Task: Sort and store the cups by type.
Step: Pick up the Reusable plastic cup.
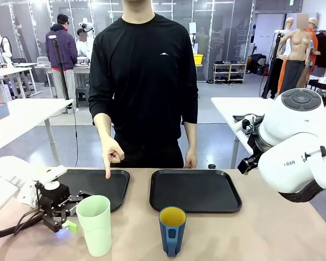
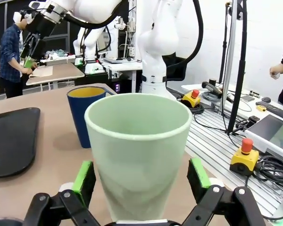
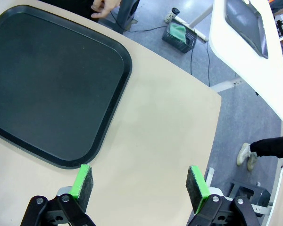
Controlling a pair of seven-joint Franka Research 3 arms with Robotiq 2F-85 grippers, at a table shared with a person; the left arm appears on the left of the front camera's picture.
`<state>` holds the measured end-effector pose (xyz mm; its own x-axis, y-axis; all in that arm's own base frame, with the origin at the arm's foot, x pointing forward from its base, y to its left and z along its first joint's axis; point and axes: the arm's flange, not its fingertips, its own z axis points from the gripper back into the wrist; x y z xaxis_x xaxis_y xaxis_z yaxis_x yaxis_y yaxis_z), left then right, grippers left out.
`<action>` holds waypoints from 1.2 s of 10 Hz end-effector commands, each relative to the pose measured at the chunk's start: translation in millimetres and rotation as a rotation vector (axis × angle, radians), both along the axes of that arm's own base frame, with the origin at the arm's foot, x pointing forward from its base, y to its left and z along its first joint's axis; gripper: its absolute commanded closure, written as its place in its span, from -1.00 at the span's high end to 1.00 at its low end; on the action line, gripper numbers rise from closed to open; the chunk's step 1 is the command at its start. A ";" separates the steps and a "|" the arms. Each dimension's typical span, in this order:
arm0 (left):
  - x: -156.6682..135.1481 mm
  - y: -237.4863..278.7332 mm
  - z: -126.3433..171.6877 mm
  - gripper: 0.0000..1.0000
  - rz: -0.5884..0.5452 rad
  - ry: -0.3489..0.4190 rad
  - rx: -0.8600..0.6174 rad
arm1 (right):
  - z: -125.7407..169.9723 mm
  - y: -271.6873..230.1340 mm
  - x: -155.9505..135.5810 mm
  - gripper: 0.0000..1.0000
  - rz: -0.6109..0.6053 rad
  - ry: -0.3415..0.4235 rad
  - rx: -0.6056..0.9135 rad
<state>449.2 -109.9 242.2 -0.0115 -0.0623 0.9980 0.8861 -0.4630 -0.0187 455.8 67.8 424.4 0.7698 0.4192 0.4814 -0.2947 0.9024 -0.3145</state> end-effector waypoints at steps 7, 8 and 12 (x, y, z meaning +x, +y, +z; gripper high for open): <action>-29.8 -10.0 -46.8 1.00 -0.090 -0.019 -0.055 | -0.4 0.0 0.5 1.00 0.000 -0.001 -0.002; -29.8 -11.9 -49.3 1.00 -0.097 -0.011 -0.053 | -0.4 0.0 0.5 1.00 0.000 -0.001 -0.002; -21.9 -23.1 -49.5 1.00 -0.125 -0.010 -0.040 | -0.4 0.0 0.5 1.00 0.000 -0.001 -0.002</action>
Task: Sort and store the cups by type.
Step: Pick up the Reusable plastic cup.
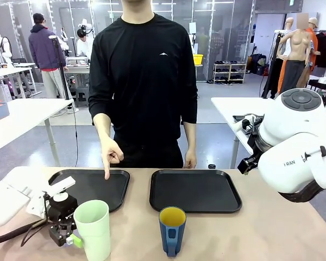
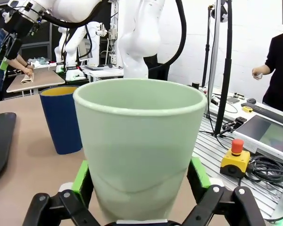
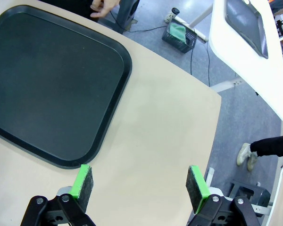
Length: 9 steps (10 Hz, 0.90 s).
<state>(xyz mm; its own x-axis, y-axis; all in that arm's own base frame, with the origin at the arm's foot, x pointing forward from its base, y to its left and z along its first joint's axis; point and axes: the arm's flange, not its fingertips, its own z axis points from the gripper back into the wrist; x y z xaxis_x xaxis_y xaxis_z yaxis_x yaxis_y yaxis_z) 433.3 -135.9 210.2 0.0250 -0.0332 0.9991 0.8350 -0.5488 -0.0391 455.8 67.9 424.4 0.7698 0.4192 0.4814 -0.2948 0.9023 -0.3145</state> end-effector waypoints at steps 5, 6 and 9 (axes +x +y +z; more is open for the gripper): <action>-3.6 -7.4 -18.1 1.00 -0.022 -0.039 -0.013 | -0.4 0.0 0.5 1.00 -0.001 -0.001 -0.002; -2.7 -8.7 -17.7 1.00 -0.018 -0.043 -0.016 | -0.4 0.0 0.5 1.00 -0.001 -0.001 -0.002; -1.2 -10.1 -20.1 0.70 -0.004 -0.051 -0.042 | -0.4 0.0 0.5 1.00 -0.001 -0.001 -0.002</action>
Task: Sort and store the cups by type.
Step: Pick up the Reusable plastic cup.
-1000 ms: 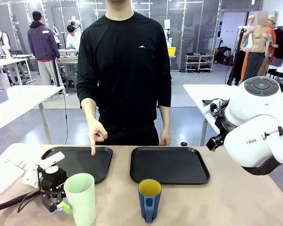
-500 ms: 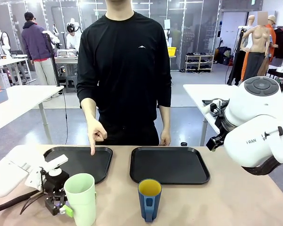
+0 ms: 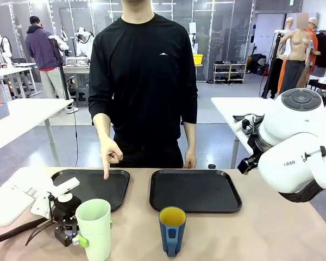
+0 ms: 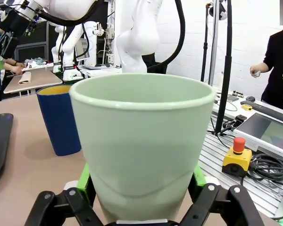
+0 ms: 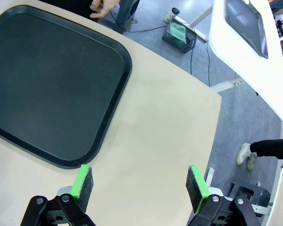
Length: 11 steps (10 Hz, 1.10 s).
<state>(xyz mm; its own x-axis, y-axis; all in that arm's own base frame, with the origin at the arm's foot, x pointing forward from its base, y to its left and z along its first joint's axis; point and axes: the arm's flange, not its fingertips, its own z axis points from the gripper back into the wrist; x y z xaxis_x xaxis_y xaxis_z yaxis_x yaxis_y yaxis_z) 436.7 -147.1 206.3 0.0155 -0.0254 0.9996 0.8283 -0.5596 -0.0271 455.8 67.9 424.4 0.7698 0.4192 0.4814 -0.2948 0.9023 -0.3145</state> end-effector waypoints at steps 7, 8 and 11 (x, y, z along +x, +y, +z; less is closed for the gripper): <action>-10.0 11.6 9.3 -0.22 0.059 -0.088 -0.062 | -0.4 0.0 0.5 1.00 -0.001 -0.001 -0.002; -11.1 19.1 19.5 -0.22 0.090 -0.102 -0.073 | -0.4 0.0 0.5 1.00 -0.001 -0.001 -0.002; -9.1 47.6 36.5 -0.22 0.185 -0.134 -0.078 | -0.4 0.0 0.5 1.00 -0.001 -0.001 -0.002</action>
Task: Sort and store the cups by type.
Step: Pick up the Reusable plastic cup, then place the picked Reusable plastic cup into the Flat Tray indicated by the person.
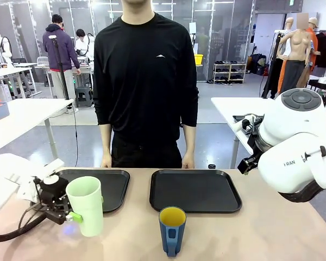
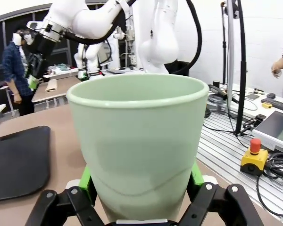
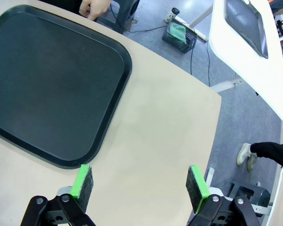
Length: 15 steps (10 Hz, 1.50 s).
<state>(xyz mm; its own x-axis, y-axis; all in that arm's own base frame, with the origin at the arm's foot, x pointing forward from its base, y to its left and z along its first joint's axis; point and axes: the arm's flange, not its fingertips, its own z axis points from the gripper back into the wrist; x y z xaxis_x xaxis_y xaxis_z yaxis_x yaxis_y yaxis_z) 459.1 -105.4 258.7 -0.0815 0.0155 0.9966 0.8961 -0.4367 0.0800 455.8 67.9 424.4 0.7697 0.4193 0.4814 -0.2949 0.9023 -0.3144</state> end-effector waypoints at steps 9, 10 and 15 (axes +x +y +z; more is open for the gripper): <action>-0.5 8.7 2.8 -0.22 0.021 -0.001 -0.005 | -0.4 0.0 0.5 1.00 -0.001 -0.001 -0.002; -0.5 8.7 2.8 -0.22 0.021 -0.001 -0.005 | -0.4 0.0 0.5 1.00 -0.001 -0.001 -0.002; -0.5 8.7 2.8 -0.22 0.021 -0.001 -0.005 | -0.4 0.0 0.5 1.00 -0.001 -0.001 -0.002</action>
<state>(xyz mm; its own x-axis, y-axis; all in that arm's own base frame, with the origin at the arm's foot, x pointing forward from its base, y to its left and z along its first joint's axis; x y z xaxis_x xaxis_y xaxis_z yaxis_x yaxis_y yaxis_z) 457.3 -97.0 259.6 -0.0650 0.0051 0.9979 0.9054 -0.4201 0.0612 455.8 68.0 424.5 0.7696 0.4194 0.4815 -0.2950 0.9023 -0.3143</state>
